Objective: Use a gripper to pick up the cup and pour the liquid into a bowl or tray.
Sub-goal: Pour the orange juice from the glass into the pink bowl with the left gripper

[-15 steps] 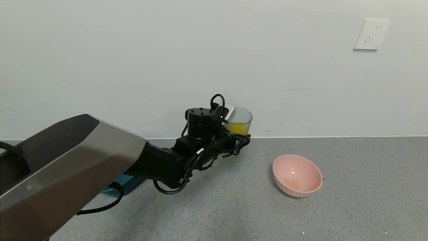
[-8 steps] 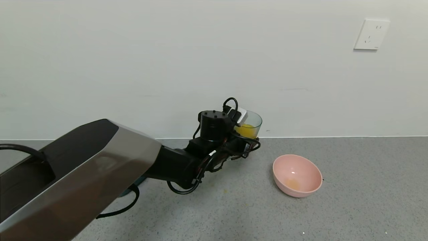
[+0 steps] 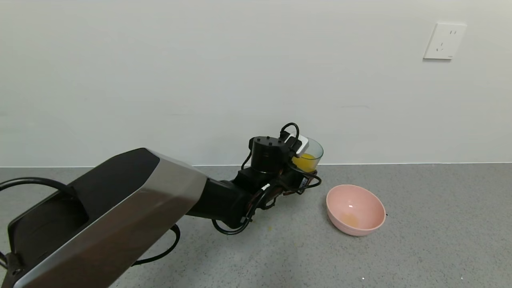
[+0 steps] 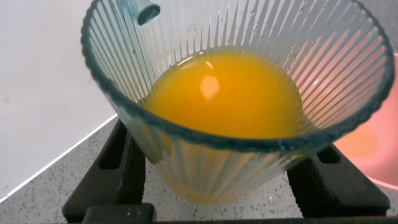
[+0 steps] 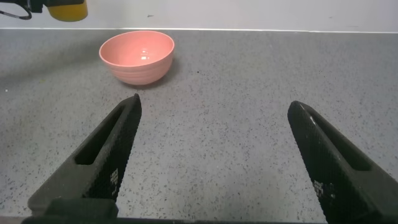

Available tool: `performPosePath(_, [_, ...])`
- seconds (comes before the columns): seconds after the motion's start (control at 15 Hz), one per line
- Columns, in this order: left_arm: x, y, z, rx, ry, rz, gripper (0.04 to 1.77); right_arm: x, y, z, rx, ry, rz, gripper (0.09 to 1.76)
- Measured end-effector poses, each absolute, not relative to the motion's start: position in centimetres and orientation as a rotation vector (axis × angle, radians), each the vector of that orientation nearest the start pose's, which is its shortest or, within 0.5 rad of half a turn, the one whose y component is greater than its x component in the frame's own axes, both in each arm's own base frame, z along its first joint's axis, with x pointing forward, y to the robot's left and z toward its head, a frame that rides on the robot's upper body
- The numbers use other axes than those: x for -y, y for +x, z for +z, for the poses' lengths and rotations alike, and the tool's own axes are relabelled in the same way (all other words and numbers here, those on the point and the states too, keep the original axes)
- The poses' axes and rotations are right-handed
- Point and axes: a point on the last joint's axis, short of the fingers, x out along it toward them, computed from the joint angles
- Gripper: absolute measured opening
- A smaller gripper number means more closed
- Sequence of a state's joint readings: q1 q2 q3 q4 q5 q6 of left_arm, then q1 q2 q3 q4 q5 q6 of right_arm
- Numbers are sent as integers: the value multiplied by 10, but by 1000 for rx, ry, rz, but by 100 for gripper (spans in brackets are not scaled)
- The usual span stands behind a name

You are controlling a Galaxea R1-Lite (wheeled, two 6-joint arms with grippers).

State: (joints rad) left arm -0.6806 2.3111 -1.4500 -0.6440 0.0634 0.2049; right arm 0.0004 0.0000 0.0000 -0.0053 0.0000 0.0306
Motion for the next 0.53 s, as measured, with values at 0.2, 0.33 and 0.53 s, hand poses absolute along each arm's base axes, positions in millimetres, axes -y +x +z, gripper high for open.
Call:
performPosePath(0.2, [303,367,114,-132,313,-643,128,0,-23,76,5,31,1,171])
performPosePath(0.33, [306,366,112,-124,342,-647,128,0,-23,76,5,30,1,171])
performPosePath(0.53, [311,363,110,-117,371,-660,128,0,-23,76,5,31,1,171])
